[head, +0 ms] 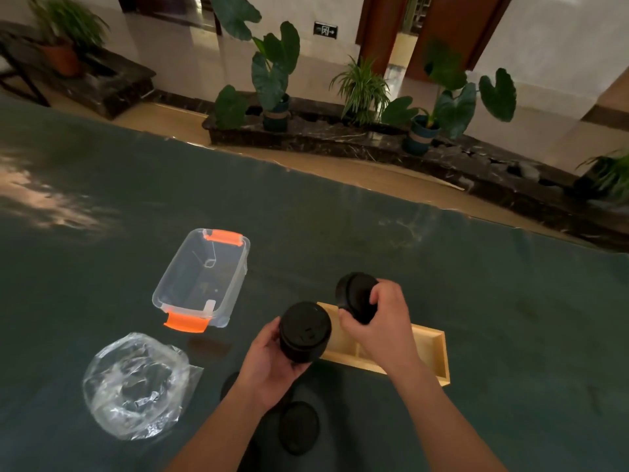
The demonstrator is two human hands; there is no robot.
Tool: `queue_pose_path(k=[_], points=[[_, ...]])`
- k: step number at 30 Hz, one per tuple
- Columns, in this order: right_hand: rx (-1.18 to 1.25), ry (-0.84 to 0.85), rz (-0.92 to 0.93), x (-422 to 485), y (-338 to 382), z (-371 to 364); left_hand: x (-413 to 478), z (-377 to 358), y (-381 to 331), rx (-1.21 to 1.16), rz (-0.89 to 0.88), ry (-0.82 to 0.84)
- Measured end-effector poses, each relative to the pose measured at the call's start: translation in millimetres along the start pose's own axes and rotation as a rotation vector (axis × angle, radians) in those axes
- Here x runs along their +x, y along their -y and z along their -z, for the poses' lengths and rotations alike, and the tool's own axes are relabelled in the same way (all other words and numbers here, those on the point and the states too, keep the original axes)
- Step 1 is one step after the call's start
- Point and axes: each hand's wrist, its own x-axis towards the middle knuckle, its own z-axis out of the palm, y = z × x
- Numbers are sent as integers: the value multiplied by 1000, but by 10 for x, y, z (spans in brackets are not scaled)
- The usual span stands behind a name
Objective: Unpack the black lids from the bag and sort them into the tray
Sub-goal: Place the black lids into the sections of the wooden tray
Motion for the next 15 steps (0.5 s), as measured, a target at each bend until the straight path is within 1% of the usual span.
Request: queue_pose_path(k=[2,4,6,8,11,15], points=[[-172,69,-53,138,-156,-190,6,116,-107,-50,-18,-17],[-365,192,-87,211,-318,-440,-5,212,-190,-73,-29,-25],[-498,315,-91,224,-469,-713,-24,287,-257,-76,-37,-32],[-543,385,-98,215,-586,-939,-45,345,-306,-80,-44,-29],[-599,431,-113,211,-684,-1136,-73,390,-346,-85,-47,-22],[-635,434,-103,215,-709,-1260,-85,388,-344,-98,-42,-19]])
